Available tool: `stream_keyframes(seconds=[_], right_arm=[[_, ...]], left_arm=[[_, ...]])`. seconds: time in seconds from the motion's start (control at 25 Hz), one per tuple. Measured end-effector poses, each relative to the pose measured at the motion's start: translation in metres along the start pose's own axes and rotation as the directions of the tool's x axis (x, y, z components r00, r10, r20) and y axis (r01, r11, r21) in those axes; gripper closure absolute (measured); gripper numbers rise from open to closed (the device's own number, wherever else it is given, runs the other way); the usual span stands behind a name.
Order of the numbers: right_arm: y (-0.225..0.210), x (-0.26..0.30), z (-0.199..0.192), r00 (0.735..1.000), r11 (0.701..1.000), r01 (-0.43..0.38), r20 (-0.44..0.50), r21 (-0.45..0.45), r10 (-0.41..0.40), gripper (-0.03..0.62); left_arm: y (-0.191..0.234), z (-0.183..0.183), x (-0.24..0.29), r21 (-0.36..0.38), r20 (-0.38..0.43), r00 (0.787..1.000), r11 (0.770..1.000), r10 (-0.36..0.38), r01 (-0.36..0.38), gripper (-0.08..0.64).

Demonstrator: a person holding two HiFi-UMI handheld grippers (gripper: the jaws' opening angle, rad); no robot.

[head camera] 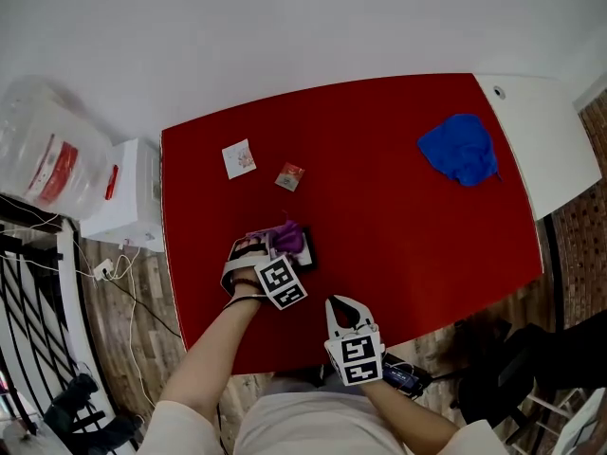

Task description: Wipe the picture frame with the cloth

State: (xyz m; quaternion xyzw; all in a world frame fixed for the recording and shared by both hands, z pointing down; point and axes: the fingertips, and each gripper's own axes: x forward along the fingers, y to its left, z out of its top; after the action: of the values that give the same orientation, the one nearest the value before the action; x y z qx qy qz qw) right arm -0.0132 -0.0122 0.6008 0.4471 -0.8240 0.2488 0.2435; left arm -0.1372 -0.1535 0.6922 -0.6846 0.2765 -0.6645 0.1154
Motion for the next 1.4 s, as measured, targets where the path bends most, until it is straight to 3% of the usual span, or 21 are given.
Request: stream_keyframes(seconds=[0.2,0.4,0.56,0.72,1.0,1.2,1.4], right_arm=[[-0.007,0.002,0.002,1.000,1.000,0.006,-0.003,0.002,-0.006,0.589],[-0.006,0.008,0.008,1.000,1.000,-0.010,0.002,-0.005,0.010,0.589],[0.001,0.009,0.009,1.000,0.999,-0.029,-0.001,-0.021,0.029,0.589],[0.006,0.009,0.007,0.999,0.999,-0.035,-0.004,-0.028,0.034,0.589],[0.000,-0.001,-0.001,1.000,1.000,-0.017,-0.008,-0.018,0.017,0.589],[-0.010,-0.006,-0.004,1.000,1.000,0.001,-0.007,-0.008,-0.001,0.589],[-0.017,-0.006,-0.006,1.000,1.000,0.005,-0.008,0.006,-0.005,0.589]], left_arm=[[-0.020,0.004,-0.015,0.024,0.032,0.999,1.000,-0.018,0.017,0.499],[-0.070,0.004,-0.041,0.059,0.053,0.995,0.995,-0.079,0.076,0.499],[-0.087,0.004,-0.052,0.086,0.062,0.995,0.994,-0.080,0.074,0.499],[-0.075,0.005,-0.053,0.071,0.072,0.996,0.996,-0.057,0.052,0.499],[-0.007,0.017,-0.027,-0.014,0.044,0.999,1.000,0.016,-0.016,0.499],[0.005,0.020,-0.005,0.017,-0.003,1.000,1.000,0.017,-0.017,0.499],[-0.018,0.021,-0.010,0.052,-0.001,1.000,0.999,0.001,-0.001,0.499]])
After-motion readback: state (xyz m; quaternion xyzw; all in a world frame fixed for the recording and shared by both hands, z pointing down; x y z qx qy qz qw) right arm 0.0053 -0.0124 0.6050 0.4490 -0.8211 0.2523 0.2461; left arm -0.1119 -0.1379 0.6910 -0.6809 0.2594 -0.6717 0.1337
